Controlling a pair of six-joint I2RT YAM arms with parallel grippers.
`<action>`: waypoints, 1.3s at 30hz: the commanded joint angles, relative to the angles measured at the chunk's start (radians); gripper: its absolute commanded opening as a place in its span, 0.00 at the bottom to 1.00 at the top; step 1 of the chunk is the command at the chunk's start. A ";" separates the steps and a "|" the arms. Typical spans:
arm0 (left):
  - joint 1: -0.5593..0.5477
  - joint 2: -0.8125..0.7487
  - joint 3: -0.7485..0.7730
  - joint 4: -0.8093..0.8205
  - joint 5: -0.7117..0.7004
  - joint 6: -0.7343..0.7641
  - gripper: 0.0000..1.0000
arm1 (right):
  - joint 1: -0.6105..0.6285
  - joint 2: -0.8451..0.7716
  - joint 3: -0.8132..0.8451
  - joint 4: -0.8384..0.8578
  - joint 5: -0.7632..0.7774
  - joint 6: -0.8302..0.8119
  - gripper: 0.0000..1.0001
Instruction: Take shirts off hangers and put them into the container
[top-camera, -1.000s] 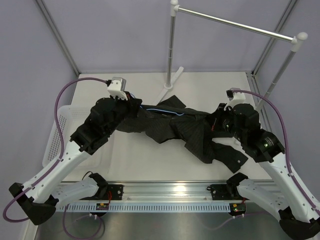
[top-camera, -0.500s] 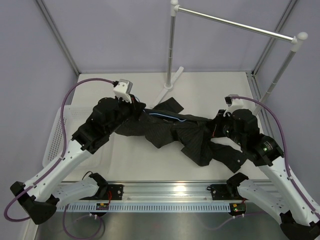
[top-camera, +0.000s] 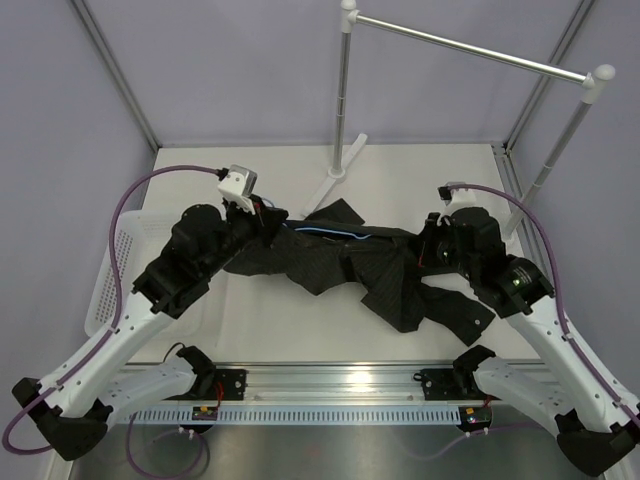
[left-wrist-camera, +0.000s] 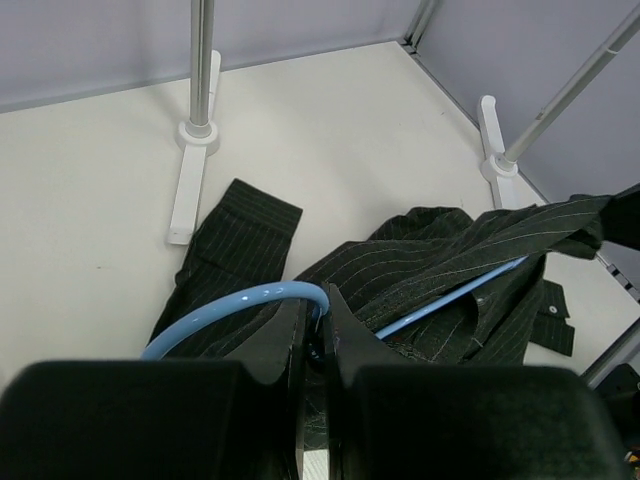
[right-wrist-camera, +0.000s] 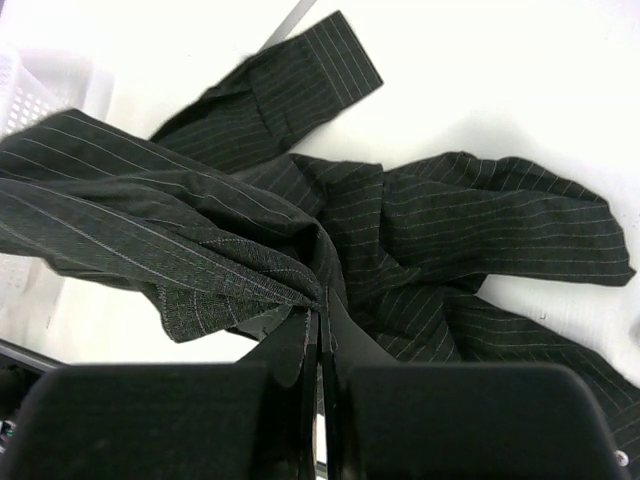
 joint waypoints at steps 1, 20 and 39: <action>0.016 -0.052 0.019 0.087 0.004 0.052 0.00 | -0.015 0.014 -0.050 -0.004 0.041 -0.024 0.00; 0.016 -0.034 -0.026 0.134 0.246 0.081 0.00 | -0.015 0.040 0.015 -0.003 -0.061 -0.095 0.06; 0.018 -0.092 -0.040 0.398 0.196 -0.031 0.00 | -0.015 0.046 -0.192 0.157 -0.238 0.008 0.06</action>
